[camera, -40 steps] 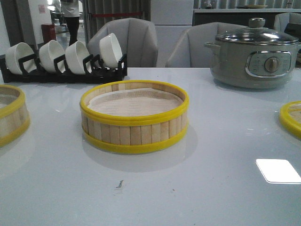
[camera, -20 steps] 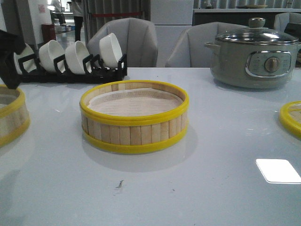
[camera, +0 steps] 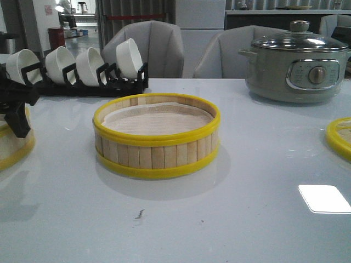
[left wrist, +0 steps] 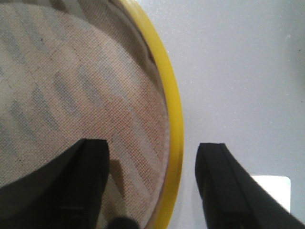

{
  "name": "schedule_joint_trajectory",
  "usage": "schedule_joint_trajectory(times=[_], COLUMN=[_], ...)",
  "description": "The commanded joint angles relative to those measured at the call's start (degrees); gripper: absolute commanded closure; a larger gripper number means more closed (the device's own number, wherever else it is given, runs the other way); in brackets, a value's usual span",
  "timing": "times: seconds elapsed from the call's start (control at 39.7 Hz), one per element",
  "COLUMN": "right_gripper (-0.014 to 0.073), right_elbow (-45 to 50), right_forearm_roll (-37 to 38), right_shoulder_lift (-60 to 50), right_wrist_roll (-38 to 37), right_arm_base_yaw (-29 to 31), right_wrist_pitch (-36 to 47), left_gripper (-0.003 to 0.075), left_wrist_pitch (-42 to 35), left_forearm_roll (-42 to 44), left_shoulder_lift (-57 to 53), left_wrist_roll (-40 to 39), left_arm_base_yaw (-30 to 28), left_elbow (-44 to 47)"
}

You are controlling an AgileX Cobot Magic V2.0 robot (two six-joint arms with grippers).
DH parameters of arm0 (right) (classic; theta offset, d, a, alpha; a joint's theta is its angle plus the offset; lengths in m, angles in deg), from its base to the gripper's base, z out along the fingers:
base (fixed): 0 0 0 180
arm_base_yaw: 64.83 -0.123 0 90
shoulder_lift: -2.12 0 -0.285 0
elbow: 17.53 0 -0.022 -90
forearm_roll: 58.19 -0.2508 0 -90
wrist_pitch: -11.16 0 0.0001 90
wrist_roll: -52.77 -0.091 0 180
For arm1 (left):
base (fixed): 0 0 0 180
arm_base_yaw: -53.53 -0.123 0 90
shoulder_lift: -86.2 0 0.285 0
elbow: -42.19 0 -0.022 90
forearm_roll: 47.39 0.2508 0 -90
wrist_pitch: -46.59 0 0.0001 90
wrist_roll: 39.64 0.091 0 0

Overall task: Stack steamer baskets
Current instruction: 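Lower the left gripper onto the rim of the nearby steamer basket and grasp it, then lift the grasped basket and carry it over the center basket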

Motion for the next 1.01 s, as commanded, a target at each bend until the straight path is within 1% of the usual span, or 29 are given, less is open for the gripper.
schedule_joint_trajectory(times=[0.0,0.08,0.13,0.23,0.33,0.45,0.48,0.6,0.68,0.86,0.98], right_gripper=[0.0159,0.0159,0.0159,0.0159,0.0159,0.0159,0.0159,0.0159,0.0159,0.0159,0.0159], right_elbow=[-2.23,-2.23,-2.23,-2.23,-2.23,-2.23,-2.23,-2.23,-2.23,-2.23,-2.23], right_forearm_roll=[0.00,0.00,0.00,0.00,0.00,0.00,0.00,0.00,0.00,0.00,0.00], right_shoulder_lift=[-0.01,-0.01,-0.01,-0.01,-0.01,-0.01,-0.01,-0.01,-0.01,-0.01,-0.01], right_wrist_roll=[0.04,0.04,0.04,0.04,0.04,0.04,0.04,0.04,0.04,0.04,0.04], right_arm_base_yaw=[0.04,0.04,0.04,0.04,0.04,0.04,0.04,0.04,0.04,0.04,0.04], right_wrist_pitch=[4.20,4.20,4.25,4.31,4.38,4.38,4.38,4.38,4.38,4.38,4.54], left_gripper=[0.0288,0.0301,0.0324,0.0392,0.0479,0.0624,0.0643,0.0633,0.0633,0.0633,0.0633], left_wrist_pitch=[-3.02,-3.17,-3.24,-3.24,-3.24,-3.24,-3.24,-2.78,-0.93,4.94,8.48], left_forearm_roll=[-1.42,-2.18,-2.18,-2.18,-2.18,-2.18,-2.18,-2.18,-2.18,-2.18,-2.18], left_shoulder_lift=[-1.90,-1.79,-1.79,-1.79,-1.79,-1.79,-1.79,-1.79,-1.79,-1.93,-1.93], left_wrist_roll=[-0.44,-0.44,-0.44,-0.44,-0.44,-0.44,-0.44,-0.44,-0.44,-0.44,-0.44], left_arm_base_yaw=[-0.07,-0.07,-0.07,-0.07,-0.07,-0.07,-0.07,-0.07,-0.07,1.91,5.28], left_elbow=[-1.59,-1.59,-1.59,-1.59,-1.59,-1.59,-1.59,-2.19,-3.91,-11.92,-18.94])
